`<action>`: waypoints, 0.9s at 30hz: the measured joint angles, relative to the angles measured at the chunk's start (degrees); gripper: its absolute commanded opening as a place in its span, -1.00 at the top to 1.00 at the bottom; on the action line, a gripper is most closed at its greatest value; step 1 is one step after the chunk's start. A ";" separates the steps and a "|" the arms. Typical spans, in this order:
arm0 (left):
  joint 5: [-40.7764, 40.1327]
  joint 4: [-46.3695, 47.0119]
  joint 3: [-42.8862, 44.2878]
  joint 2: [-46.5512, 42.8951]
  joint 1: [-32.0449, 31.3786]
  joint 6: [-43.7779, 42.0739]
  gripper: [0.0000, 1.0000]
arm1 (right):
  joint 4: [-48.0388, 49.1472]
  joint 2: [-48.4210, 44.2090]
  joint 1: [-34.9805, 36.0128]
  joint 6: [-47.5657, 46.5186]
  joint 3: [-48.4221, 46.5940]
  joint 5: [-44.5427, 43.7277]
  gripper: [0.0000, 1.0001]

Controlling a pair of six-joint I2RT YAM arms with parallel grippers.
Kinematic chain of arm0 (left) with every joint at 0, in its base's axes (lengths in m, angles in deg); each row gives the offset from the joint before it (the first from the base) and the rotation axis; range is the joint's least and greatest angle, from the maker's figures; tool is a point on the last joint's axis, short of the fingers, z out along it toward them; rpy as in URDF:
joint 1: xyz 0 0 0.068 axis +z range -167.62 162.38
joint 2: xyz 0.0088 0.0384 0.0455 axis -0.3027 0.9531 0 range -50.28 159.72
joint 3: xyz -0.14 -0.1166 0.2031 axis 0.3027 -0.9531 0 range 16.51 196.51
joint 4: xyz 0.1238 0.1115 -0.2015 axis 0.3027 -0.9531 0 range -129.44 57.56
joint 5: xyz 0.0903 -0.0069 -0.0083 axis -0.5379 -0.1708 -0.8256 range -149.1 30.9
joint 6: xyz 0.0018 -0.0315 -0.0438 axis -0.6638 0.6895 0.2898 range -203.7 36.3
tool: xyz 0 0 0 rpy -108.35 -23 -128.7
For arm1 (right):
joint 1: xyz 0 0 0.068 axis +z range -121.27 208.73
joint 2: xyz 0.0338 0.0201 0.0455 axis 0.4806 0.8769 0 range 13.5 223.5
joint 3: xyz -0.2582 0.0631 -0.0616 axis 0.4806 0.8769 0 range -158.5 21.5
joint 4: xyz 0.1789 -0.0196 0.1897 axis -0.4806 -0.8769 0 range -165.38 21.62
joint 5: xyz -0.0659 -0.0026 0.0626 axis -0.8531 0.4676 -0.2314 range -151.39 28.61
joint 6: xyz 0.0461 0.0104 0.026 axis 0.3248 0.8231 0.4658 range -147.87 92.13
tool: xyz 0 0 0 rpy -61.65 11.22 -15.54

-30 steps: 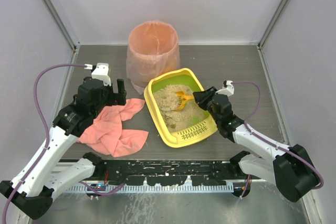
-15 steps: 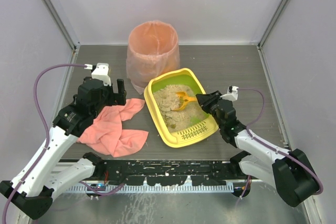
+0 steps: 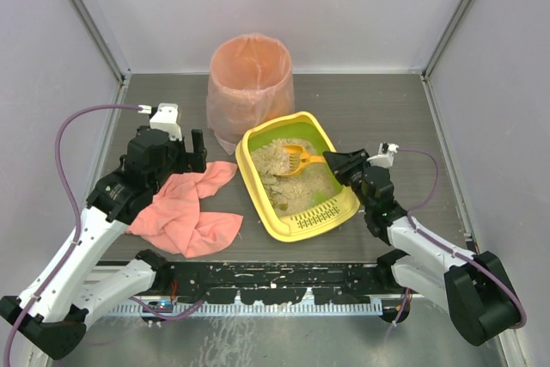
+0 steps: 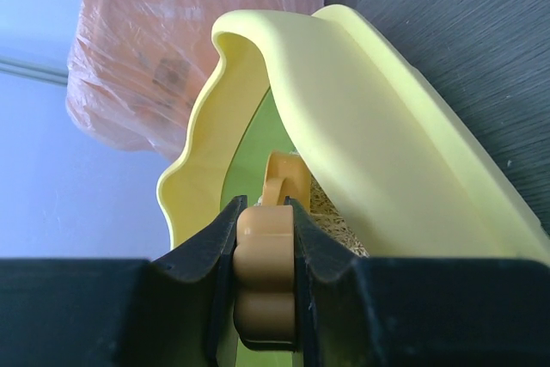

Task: Clean the litter box

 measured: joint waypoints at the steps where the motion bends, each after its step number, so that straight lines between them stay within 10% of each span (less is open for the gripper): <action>1: 0.00 -0.02 0.00 0.00 0.00 0.00 -0.96 | 0.09 -0.35 -0.17 0.20 0.24 0.15 0.99; 27: 0.15 0.00 0.00 0.68 0.00 0.00 -0.97 | 18.78 0.17 -16.92 10.95 9.09 16.98 0.99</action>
